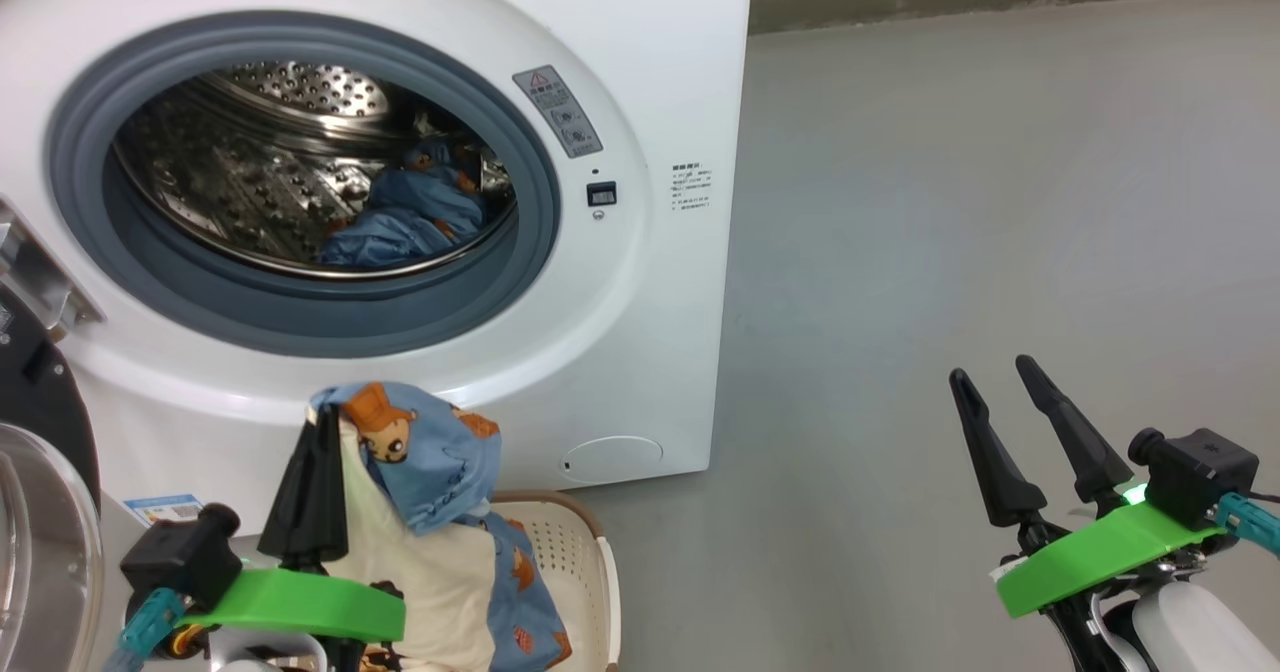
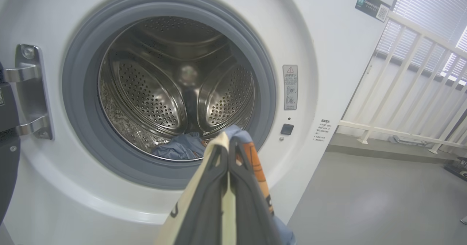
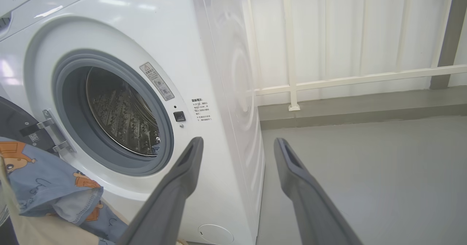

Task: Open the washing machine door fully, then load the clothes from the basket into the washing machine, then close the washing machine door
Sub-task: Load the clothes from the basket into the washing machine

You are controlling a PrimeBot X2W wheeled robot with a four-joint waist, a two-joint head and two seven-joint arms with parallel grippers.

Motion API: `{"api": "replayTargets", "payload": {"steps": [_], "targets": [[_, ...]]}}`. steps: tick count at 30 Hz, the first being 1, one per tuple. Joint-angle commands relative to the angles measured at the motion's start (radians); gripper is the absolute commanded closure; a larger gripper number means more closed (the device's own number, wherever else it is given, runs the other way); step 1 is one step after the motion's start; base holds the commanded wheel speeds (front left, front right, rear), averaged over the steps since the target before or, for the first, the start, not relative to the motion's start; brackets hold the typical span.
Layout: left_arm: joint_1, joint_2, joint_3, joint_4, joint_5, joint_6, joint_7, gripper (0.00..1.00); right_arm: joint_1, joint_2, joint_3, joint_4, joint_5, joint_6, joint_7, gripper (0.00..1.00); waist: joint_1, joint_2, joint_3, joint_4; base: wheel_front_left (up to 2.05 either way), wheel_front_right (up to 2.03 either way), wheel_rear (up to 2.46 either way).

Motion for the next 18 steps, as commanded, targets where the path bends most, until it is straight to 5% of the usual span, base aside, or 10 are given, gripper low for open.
{"api": "replayTargets", "payload": {"steps": [1, 8, 18], "targets": [[-0.006, 0.022, 0.026, -0.061, 0.014, 0.012, 0.004, 1.0, 0.007, -0.014, 0.008, -0.02, -0.002, 0.004, -0.008, 0.0, 0.0, 0.0, -0.01, 0.0, 0.0, 0.0, 0.0], [0.03, 0.024, 0.008, -0.203, 0.034, 0.056, 0.054, 1.0, 0.017, -0.022, -0.003, -0.025, -0.005, 0.004, -0.008, 0.0, 0.0, 0.0, -0.013, 0.003, 0.0, 0.0, 0.0], [-0.031, 0.036, 0.005, -0.218, 0.04, 0.076, 0.077, 1.0, 0.002, -0.042, 0.0, -0.036, -0.005, 0.004, -0.008, 0.0, 0.0, 0.0, 0.042, -0.001, 0.0, 0.0, 0.0]]}}
